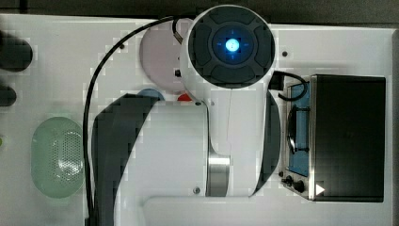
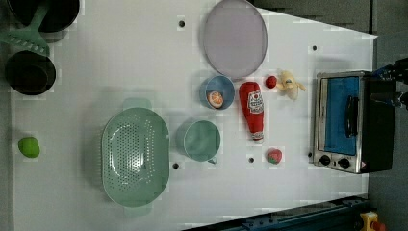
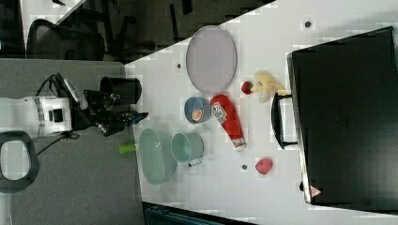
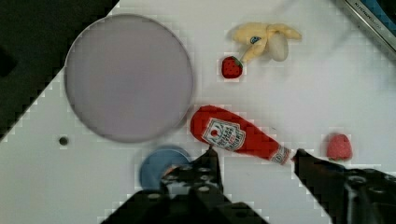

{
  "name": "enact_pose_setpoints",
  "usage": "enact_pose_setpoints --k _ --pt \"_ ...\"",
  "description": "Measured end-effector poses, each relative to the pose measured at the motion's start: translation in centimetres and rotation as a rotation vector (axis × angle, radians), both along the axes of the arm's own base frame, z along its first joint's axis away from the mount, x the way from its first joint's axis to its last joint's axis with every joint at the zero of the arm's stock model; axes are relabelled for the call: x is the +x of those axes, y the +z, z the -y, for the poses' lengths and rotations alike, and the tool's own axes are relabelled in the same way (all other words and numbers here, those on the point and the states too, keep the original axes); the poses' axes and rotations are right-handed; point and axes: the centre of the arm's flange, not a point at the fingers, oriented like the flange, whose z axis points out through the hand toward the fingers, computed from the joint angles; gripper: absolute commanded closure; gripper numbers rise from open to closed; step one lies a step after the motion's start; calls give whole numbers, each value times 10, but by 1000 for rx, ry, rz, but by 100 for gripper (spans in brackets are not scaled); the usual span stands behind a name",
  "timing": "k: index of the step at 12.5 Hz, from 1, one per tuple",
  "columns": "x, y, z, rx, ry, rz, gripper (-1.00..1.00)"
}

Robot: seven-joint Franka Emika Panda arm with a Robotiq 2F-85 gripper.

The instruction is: Pick Ketchup from the table and place it in strainer.

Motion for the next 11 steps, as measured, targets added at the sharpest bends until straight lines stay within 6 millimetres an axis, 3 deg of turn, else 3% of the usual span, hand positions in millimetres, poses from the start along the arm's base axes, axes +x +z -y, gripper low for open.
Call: enact_pose_setpoints --k 2,3,5,6,8,10,11 --pt "-47 -4 7 -3 -18 -128 -80" --pt "-63 8 12 -2 -32 -130 -99" --pt "-76 48 17 -8 -40 -37 -100" --pt "-74 63 14 -6 -32 10 -100" --pt "-63 65 4 -6 0 64 -100" --pt "-44 39 2 -5 42 59 -100" --pt "-35 14 3 -1 76 28 -100"
